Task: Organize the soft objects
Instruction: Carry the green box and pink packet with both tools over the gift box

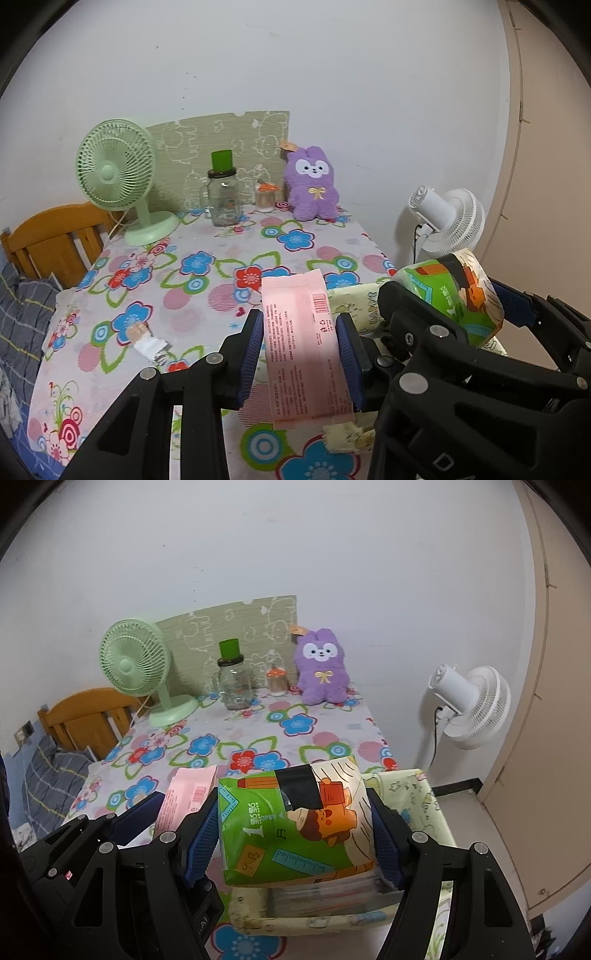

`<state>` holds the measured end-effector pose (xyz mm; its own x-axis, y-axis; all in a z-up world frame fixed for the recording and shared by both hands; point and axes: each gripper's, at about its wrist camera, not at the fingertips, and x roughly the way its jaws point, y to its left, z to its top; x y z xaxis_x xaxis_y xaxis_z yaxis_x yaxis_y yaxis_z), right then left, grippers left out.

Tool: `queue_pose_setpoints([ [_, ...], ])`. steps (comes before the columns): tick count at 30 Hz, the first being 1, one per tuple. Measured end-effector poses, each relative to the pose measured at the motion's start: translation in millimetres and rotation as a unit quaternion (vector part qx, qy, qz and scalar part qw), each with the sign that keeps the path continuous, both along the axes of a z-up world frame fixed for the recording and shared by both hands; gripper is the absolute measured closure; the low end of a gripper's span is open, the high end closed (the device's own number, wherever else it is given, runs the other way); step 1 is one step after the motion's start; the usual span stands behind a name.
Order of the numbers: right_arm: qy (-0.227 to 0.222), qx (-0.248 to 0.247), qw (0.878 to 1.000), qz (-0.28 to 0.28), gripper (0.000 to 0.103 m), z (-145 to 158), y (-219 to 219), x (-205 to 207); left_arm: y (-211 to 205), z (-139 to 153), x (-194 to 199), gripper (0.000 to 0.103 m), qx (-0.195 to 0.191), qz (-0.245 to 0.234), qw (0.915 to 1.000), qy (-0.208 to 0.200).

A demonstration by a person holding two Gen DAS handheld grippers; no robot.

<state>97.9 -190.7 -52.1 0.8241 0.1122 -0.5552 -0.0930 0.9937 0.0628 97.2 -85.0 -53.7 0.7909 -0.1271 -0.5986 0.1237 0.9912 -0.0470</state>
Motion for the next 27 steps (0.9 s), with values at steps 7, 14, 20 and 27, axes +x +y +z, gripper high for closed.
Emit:
queue_pose_setpoints([
  [7,0.004,0.001,1.000,-0.016,0.028,-5.4,-18.8,5.2,-19.0,-6.4,8.6,0.062,-0.002,-0.014,0.9999,0.006],
  [14,0.000,-0.006,0.999,-0.033,0.028,-8.7,-37.4,10.4,-37.0,-12.4,17.6,0.062,-0.012,-0.034,0.9992,0.013],
  [20,0.009,-0.007,0.999,-0.052,0.028,-16.1,-51.6,16.3,-51.0,-21.4,25.7,0.062,-0.013,-0.053,0.9982,0.024],
  [27,0.024,-0.005,0.998,-0.064,0.028,-28.1,-62.2,24.6,-62.4,-32.1,33.8,0.061,-0.002,-0.063,0.9973,0.036],
])
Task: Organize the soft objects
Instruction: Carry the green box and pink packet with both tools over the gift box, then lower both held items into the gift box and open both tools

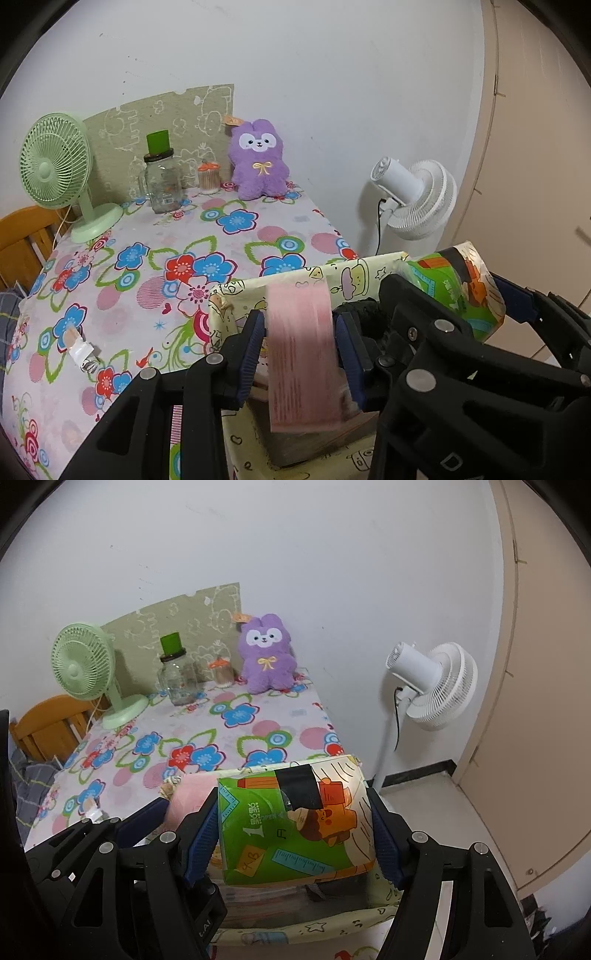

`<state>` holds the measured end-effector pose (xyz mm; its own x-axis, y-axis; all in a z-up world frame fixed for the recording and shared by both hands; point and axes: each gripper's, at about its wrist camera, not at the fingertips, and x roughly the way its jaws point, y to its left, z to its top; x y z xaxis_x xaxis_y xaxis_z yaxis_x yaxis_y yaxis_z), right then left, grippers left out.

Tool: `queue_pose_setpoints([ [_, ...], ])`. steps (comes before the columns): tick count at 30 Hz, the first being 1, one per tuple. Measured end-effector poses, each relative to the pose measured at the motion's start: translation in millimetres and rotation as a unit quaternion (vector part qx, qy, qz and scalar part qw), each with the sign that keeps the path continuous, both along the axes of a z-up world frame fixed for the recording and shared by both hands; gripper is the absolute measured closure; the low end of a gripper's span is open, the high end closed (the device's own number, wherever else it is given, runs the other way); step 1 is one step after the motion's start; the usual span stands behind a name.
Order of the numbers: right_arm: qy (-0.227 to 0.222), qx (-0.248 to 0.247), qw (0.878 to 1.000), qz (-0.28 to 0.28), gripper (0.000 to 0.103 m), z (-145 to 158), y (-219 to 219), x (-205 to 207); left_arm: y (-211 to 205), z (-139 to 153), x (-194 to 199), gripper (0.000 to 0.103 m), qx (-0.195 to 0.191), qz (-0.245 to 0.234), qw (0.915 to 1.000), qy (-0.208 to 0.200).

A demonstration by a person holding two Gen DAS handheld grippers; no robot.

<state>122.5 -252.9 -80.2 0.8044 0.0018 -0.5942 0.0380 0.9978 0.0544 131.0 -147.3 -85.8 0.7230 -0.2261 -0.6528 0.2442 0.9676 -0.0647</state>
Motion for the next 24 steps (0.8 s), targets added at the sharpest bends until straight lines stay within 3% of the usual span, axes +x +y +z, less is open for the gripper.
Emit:
queue_pose_setpoints([
  [2,0.004,0.002,1.000,-0.001,0.028,-2.9,-1.3,1.9,-2.4,-2.4,1.5,0.060,0.009,-0.003,1.0000,0.001],
  [4,0.007,0.005,1.000,-0.001,0.028,-6.1,-2.6,4.1,-3.8,-4.7,2.7,0.051,0.016,-0.007,0.9998,0.002],
  [6,0.010,0.008,1.000,0.001,0.028,-8.7,-2.9,6.7,-4.3,-6.1,3.2,0.034,0.022,-0.009,0.9997,0.004],
  [9,0.013,0.012,1.000,0.004,0.028,-12.0,-1.3,10.6,-4.0,-5.9,2.3,0.025,0.032,-0.009,0.9994,-0.003],
  [18,0.017,0.019,1.000,0.016,0.026,-18.8,6.9,22.6,7.6,-6.5,8.7,0.012,0.046,0.013,0.9989,-0.002],
  [24,0.019,0.010,1.000,0.018,0.015,-19.6,14.8,23.6,12.6,-7.3,6.5,0.006,0.046,0.011,0.9989,-0.002],
])
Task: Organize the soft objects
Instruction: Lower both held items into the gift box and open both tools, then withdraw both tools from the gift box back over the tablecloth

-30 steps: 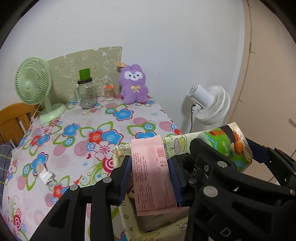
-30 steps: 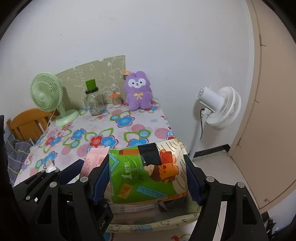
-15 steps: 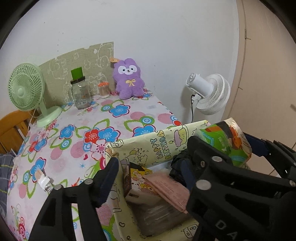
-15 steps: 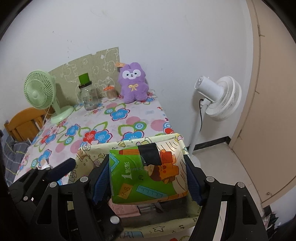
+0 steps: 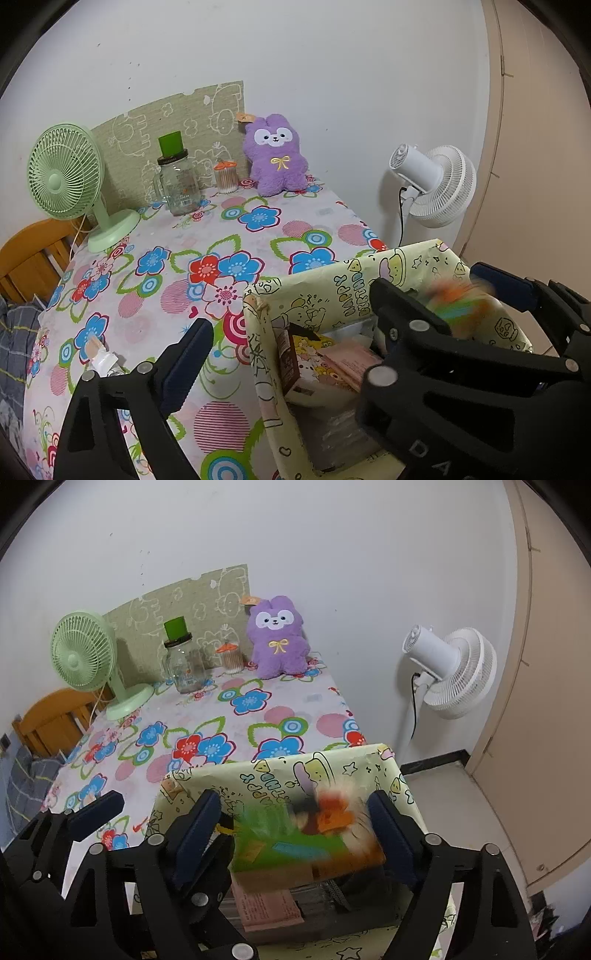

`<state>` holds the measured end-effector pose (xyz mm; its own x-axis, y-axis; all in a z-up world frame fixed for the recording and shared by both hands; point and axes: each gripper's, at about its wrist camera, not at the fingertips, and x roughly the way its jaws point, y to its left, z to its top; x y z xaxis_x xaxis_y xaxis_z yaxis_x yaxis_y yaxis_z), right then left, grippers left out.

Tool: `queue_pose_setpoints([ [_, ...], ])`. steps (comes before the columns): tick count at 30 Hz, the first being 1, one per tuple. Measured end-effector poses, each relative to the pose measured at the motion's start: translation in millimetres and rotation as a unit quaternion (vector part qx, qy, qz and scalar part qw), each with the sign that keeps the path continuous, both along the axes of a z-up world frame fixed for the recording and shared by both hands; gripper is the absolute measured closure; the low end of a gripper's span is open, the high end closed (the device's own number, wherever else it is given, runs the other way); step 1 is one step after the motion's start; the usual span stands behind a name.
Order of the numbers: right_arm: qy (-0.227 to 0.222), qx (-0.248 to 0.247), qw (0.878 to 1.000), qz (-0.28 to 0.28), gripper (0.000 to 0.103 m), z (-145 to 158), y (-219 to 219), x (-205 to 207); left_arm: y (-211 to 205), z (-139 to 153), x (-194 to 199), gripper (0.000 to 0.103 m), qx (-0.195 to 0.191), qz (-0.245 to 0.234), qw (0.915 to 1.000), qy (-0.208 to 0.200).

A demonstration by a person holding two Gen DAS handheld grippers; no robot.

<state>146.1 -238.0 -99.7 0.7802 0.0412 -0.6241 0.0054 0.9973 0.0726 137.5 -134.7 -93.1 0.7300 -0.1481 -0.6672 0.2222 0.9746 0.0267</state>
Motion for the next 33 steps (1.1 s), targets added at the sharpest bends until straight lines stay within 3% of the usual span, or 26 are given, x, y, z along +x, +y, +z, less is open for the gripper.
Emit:
queue_pose_setpoints([
  [4,-0.013,-0.016,1.000,-0.005,0.008,4.6,7.2,-4.7,4.6,2.5,-2.4,0.002,-0.002,0.002,1.0000,-0.003],
  [33,-0.051,-0.014,0.998,0.043,0.007,40.6,102.8,-36.9,101.7,34.6,-38.2,0.000,-0.022,0.046,0.9978,-0.042],
])
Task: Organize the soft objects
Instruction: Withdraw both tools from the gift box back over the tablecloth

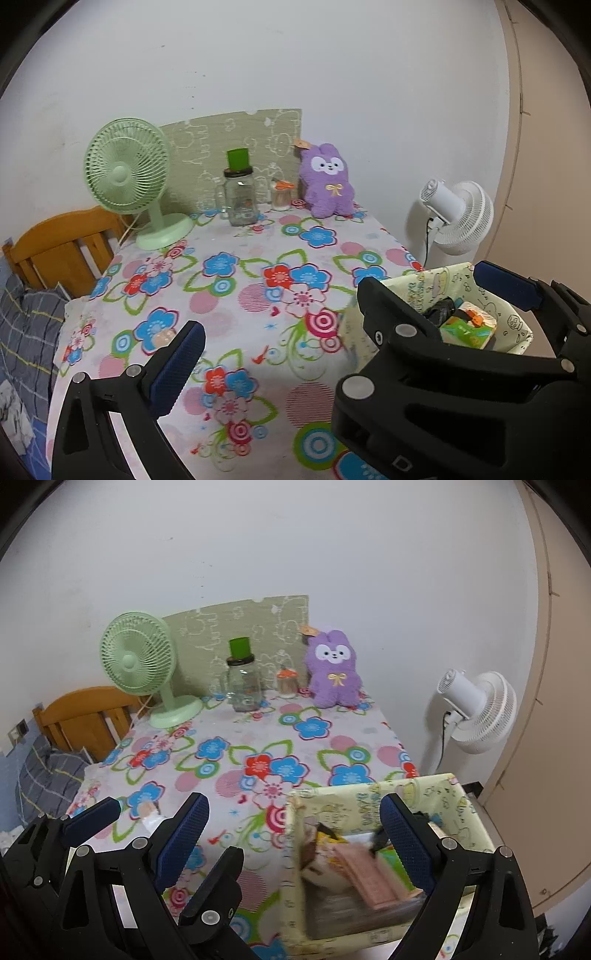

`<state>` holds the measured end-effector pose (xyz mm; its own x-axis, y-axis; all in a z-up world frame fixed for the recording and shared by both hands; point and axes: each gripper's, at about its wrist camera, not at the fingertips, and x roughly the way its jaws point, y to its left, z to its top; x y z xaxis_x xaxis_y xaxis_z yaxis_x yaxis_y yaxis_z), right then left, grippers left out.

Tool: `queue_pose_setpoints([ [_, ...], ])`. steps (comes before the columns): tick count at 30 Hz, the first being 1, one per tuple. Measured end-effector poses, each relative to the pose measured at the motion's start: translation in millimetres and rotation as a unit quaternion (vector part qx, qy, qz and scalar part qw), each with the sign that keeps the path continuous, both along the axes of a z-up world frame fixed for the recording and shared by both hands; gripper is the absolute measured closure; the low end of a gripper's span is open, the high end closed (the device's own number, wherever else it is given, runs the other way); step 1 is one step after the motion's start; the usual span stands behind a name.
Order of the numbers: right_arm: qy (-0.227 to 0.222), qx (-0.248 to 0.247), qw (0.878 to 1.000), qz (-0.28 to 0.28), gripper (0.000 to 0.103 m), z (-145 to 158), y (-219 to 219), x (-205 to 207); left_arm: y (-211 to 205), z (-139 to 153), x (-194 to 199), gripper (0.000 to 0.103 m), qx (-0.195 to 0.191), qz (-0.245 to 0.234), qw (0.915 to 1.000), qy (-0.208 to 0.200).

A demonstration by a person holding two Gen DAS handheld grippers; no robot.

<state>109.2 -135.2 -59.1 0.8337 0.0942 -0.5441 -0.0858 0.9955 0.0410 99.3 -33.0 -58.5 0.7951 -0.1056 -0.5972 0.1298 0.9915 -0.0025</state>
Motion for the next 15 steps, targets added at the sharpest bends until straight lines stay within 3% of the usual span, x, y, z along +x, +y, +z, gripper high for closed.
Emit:
queue_pose_setpoints([
  [15,0.005,0.010,0.999,0.040,0.007,1.6,55.5,0.0,53.7,4.5,-8.1,0.000,0.001,0.045,0.9989,-0.013],
])
